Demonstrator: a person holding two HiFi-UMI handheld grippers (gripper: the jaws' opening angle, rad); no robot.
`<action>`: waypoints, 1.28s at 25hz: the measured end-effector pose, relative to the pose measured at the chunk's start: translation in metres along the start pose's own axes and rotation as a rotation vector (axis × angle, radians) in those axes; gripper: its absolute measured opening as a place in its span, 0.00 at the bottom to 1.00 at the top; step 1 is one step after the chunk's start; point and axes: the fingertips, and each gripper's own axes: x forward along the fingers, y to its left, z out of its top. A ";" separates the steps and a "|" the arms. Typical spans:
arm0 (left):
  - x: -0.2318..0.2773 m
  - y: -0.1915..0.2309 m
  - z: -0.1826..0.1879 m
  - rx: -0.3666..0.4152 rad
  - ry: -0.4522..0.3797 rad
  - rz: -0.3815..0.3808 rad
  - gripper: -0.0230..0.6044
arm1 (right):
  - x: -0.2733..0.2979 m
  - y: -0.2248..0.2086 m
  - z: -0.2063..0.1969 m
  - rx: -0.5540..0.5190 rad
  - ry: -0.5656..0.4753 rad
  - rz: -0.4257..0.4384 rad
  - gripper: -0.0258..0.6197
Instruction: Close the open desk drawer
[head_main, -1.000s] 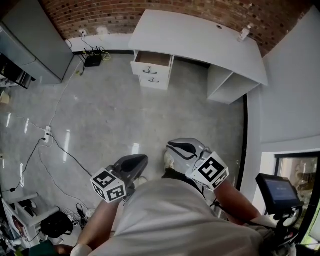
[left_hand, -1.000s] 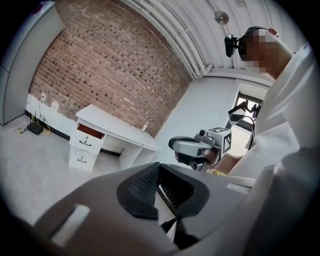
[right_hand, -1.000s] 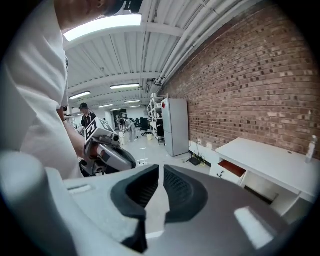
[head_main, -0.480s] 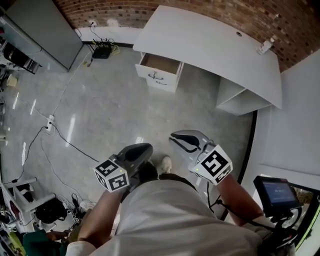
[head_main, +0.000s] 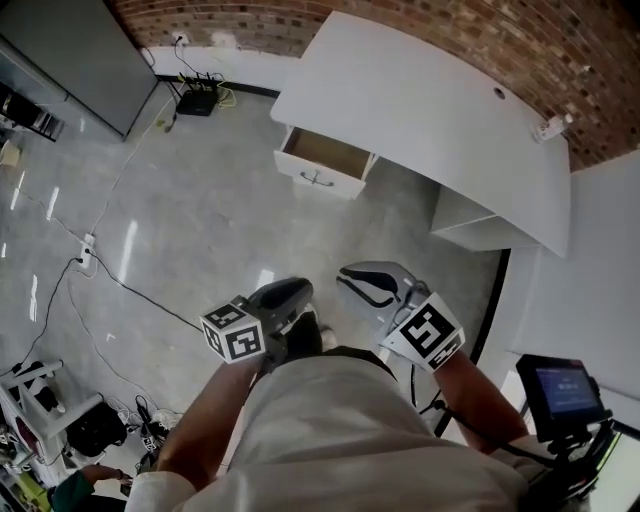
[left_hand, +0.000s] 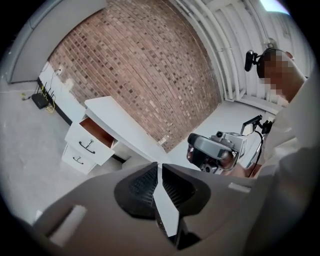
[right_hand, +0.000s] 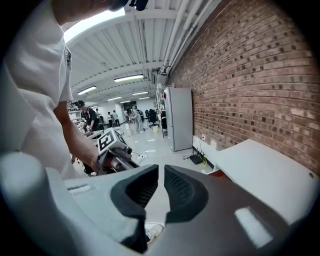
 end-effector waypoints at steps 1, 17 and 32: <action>0.006 0.015 0.006 -0.017 -0.001 -0.002 0.08 | 0.009 -0.010 0.003 -0.003 0.010 0.001 0.08; 0.124 0.241 0.001 -0.443 -0.043 0.083 0.08 | 0.114 -0.154 -0.020 0.015 0.151 0.084 0.08; 0.238 0.425 -0.005 -0.677 -0.239 0.184 0.10 | 0.194 -0.283 -0.088 0.014 0.311 0.279 0.08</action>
